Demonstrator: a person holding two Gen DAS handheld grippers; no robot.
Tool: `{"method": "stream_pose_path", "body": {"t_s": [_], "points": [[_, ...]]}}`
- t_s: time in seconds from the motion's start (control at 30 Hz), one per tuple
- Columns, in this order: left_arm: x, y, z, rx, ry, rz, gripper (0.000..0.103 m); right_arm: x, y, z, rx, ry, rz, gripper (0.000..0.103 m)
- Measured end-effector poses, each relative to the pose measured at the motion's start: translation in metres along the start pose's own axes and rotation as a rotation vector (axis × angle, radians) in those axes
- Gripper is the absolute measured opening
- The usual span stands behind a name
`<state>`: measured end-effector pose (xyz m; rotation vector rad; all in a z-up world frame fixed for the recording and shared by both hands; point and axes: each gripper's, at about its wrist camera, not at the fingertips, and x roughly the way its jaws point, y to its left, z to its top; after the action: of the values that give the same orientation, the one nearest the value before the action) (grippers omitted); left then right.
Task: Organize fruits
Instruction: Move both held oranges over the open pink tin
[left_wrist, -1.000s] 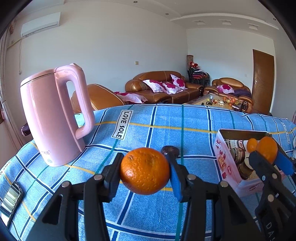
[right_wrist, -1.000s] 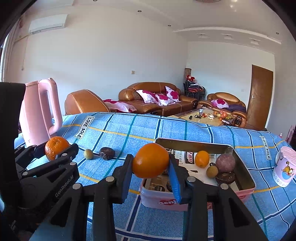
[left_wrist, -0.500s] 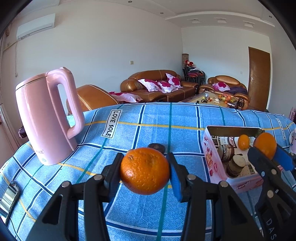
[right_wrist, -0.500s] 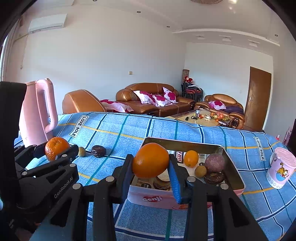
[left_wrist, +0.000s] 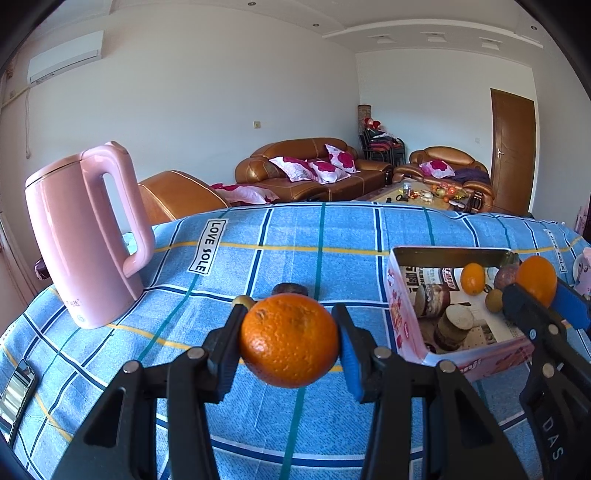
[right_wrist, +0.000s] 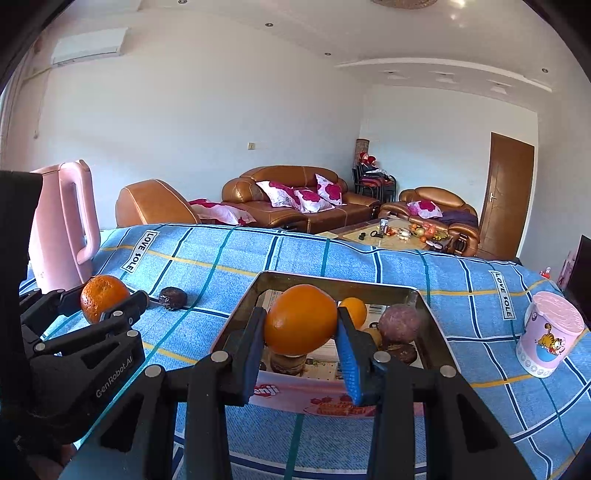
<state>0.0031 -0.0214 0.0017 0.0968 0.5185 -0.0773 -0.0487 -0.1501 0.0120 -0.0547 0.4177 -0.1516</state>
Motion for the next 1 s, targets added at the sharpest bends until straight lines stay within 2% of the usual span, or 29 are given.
{"method": "stream_pose_path", "body": {"t_s": [0.53,1.0], "points": [[-0.002,-0.028,0.001,0.018,-0.001,-0.047,0.049,-0.002,-0.026,0.0,0.005,-0.005,-0.044,0.04],[-0.006,-0.064,0.013,0.056,-0.051,-0.106,0.049,0.003,-0.062,0.001,0.032,0.0,-0.102,0.04]]}}
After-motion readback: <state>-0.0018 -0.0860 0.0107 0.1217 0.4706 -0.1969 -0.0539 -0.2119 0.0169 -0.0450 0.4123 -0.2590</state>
